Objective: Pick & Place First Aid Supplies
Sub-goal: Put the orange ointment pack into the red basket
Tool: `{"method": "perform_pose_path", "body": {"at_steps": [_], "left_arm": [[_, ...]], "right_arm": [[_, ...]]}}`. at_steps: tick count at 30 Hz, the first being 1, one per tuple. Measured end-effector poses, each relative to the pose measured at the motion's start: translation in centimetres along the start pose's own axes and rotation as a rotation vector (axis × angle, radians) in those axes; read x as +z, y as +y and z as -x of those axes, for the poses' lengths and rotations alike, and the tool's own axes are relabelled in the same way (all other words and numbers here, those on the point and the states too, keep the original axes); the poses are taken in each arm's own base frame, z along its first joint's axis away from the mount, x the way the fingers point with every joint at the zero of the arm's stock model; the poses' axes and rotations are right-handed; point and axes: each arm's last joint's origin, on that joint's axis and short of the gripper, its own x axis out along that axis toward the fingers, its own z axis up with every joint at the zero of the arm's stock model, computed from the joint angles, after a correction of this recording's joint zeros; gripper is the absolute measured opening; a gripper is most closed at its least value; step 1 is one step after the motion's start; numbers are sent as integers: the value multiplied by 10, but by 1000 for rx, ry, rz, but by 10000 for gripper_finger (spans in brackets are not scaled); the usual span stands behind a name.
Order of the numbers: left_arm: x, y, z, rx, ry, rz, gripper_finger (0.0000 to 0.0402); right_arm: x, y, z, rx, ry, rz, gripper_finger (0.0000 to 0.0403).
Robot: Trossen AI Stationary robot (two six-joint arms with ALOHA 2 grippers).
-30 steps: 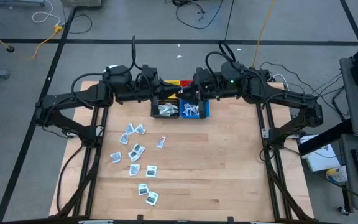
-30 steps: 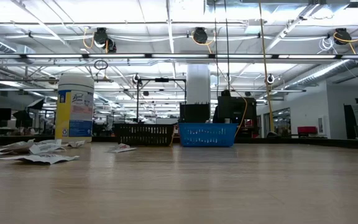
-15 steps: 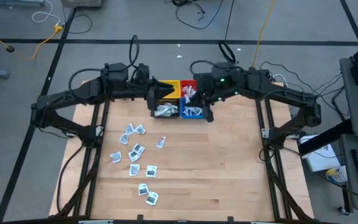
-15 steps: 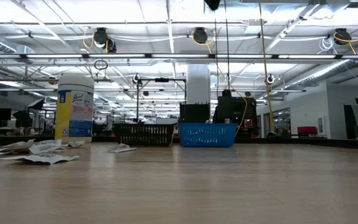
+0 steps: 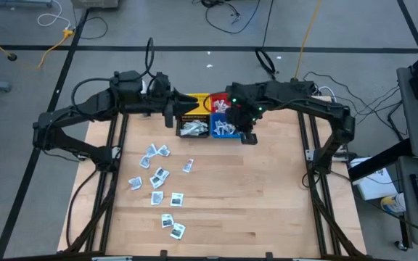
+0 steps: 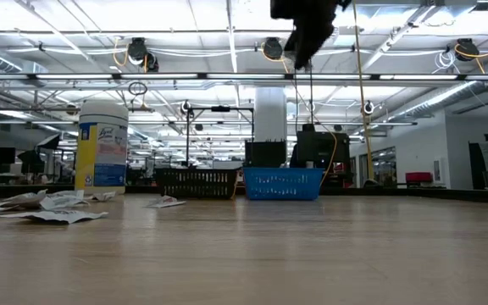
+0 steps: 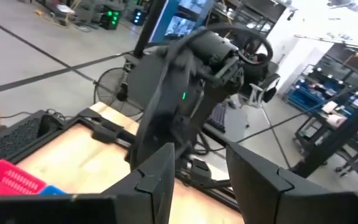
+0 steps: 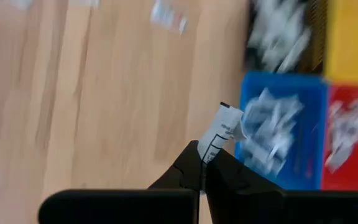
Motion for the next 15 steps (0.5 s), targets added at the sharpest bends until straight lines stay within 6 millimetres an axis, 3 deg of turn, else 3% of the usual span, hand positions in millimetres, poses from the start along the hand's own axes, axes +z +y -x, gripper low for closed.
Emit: {"method": "perform_pose_path", "body": {"at_steps": [8,15], "left_arm": [[-1,0,0,1,5,-3,150],[-1,0,0,0,6,0,150]], "right_arm": [[-2,-10,-29,36,150,69,0],[-6,-49,-31,-97,124,68,0]]}}
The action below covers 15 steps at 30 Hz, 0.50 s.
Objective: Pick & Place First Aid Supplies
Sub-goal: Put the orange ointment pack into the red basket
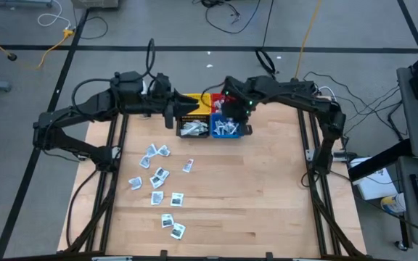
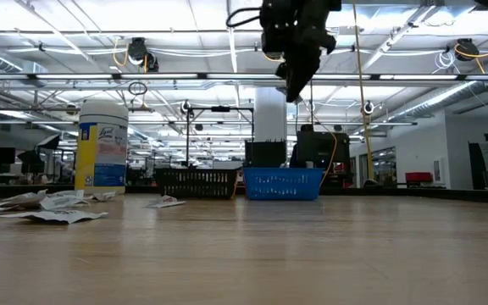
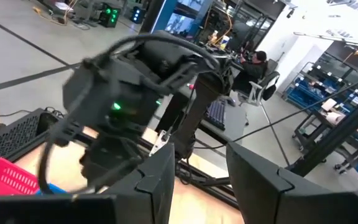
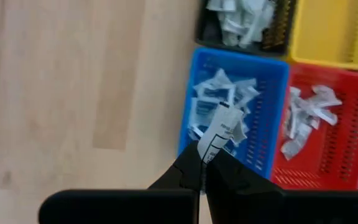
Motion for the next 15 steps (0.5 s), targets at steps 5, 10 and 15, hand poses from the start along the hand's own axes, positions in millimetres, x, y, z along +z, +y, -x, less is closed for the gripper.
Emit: {"method": "perform_pose_path", "body": {"at_steps": [5,10,15], "left_arm": [[0,0,0,0,0,9,150],[0,0,0,0,0,24,150],[0,0,0,1,-1,24,150]], "right_arm": [[-15,-40,-4,-89,-6,-50,0],[-30,-77,-3,-198,-30,-70,0],[-44,-106,-6,-259,-46,-65,0]]}}
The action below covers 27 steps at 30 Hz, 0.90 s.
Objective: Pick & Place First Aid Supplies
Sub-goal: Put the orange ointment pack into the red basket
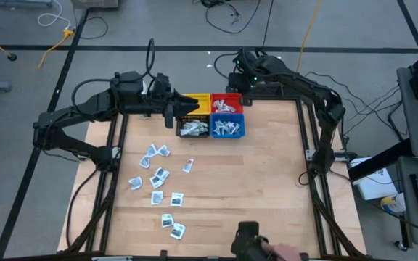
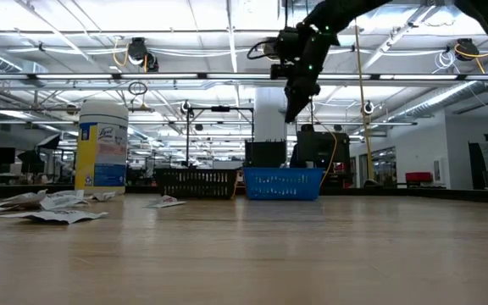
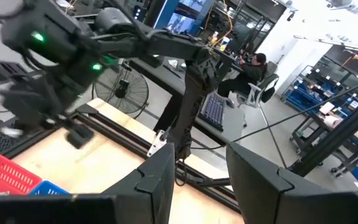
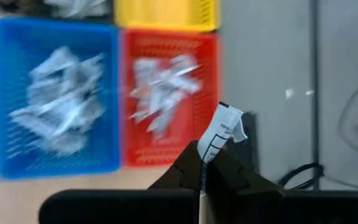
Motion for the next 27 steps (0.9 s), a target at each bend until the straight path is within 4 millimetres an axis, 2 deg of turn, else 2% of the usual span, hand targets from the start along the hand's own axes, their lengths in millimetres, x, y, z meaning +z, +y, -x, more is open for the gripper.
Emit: {"method": "perform_pose_path", "body": {"at_steps": [3,7,17,21,24,27], "left_arm": [[0,0,0,0,0,1,150],[0,0,0,1,0,2,150],[-1,0,0,5,7,3,150],[-2,1,0,12,21,4,150],[-2,1,0,13,21,4,150],[-2,1,0,12,22,4,150]], "right_arm": [[-9,-12,-5,-10,11,-28,0],[-9,-19,-22,-4,-5,-37,0],[-7,-11,-104,91,68,-5,0],[-7,-7,-131,101,84,4,0],[-4,-3,-135,103,81,-4,6],[0,0,-134,99,66,2,31]]}}
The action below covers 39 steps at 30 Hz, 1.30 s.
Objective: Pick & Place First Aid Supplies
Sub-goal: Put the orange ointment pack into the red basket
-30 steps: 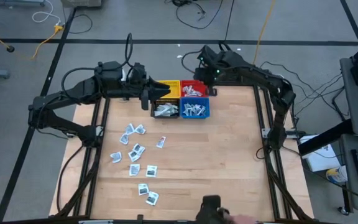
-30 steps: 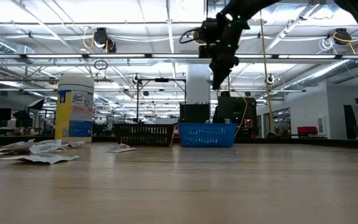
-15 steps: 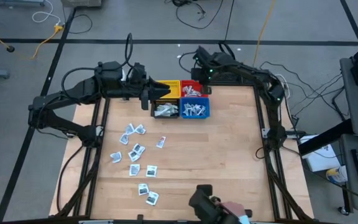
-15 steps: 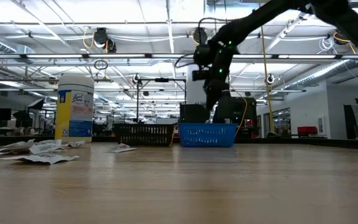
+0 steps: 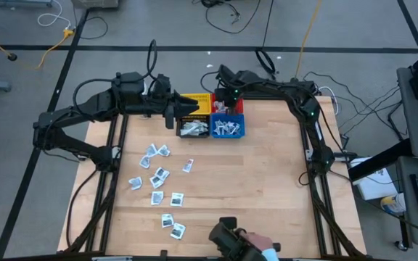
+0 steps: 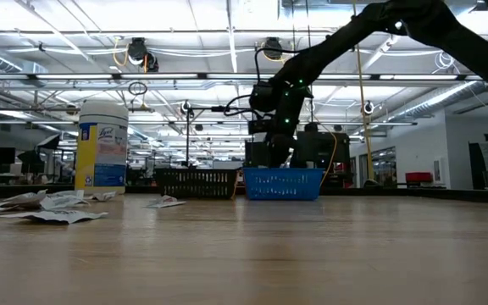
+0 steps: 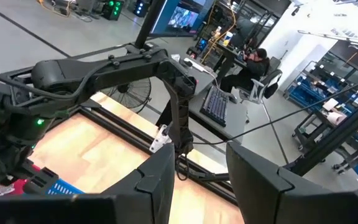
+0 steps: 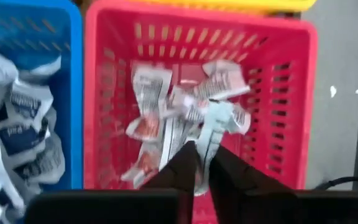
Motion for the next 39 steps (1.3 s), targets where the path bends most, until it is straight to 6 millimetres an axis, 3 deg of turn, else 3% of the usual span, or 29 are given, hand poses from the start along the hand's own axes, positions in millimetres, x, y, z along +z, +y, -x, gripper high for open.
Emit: {"method": "perform_pose_path", "body": {"at_steps": [9,14,20,26,34,39], "left_arm": [[-2,1,0,9,16,0,150],[-5,3,0,25,48,6,150],[-4,2,0,24,45,5,150],[-4,3,0,25,43,5,150],[-4,3,0,23,39,2,150],[-4,3,0,23,39,-17,150]], "right_arm": [[1,5,-1,20,16,-3,168],[12,0,18,-61,-93,-98,196],[20,-1,60,-118,-206,-206,196],[29,16,116,-36,-366,-312,193],[47,77,216,19,-634,-225,192],[57,116,266,62,-839,-224,192]]}}
